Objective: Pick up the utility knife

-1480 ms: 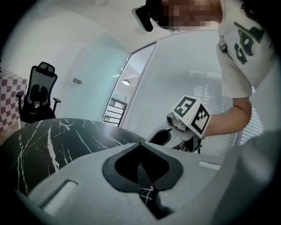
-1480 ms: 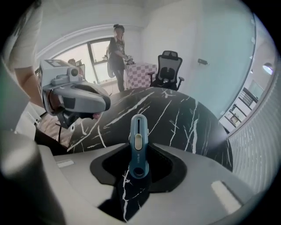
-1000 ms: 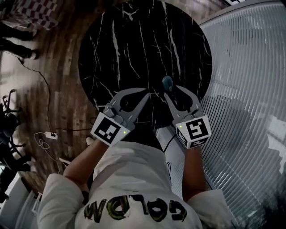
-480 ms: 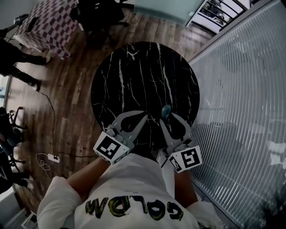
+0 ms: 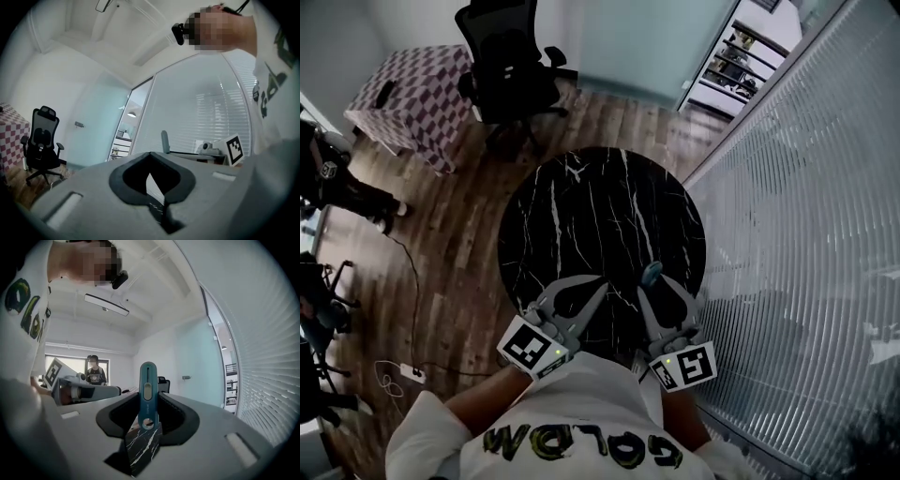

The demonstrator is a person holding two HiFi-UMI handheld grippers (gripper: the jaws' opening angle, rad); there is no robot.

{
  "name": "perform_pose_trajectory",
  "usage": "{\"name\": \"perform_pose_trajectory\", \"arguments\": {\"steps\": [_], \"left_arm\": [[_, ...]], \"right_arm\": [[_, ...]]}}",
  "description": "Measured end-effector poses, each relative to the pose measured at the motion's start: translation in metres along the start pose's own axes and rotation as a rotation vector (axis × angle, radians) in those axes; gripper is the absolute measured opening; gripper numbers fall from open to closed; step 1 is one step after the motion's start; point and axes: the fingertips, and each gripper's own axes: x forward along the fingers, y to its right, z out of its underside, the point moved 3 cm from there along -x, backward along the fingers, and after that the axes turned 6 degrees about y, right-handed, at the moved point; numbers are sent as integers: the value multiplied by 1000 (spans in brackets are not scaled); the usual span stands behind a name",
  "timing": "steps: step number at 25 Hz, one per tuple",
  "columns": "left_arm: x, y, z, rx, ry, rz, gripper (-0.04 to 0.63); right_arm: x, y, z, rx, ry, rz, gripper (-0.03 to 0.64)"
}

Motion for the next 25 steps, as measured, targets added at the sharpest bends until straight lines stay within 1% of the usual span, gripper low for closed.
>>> {"name": "perform_pose_trajectory", "arguments": {"steps": [5, 8, 12, 14, 19, 25], "left_arm": [[-1, 15, -10, 13, 24, 27, 3], [-2, 25, -15, 14, 42, 38, 3], [2, 35, -35, 16, 75, 47, 3], [6, 36, -34, 15, 64, 47, 3], [12, 40, -18, 29, 58, 56, 3], [14, 44, -25, 35, 50, 62, 3]], "right_arm": [[-12, -9, -14, 6, 65, 5, 130], [-19, -13, -21, 10, 88, 10, 130], [-20, -16, -42, -9, 103, 2, 130], [-20, -15, -46, -25, 109, -4, 130], [-28, -9, -32, -23, 125, -3, 130], [-30, -8, -39, -18, 130, 2, 130]]}}
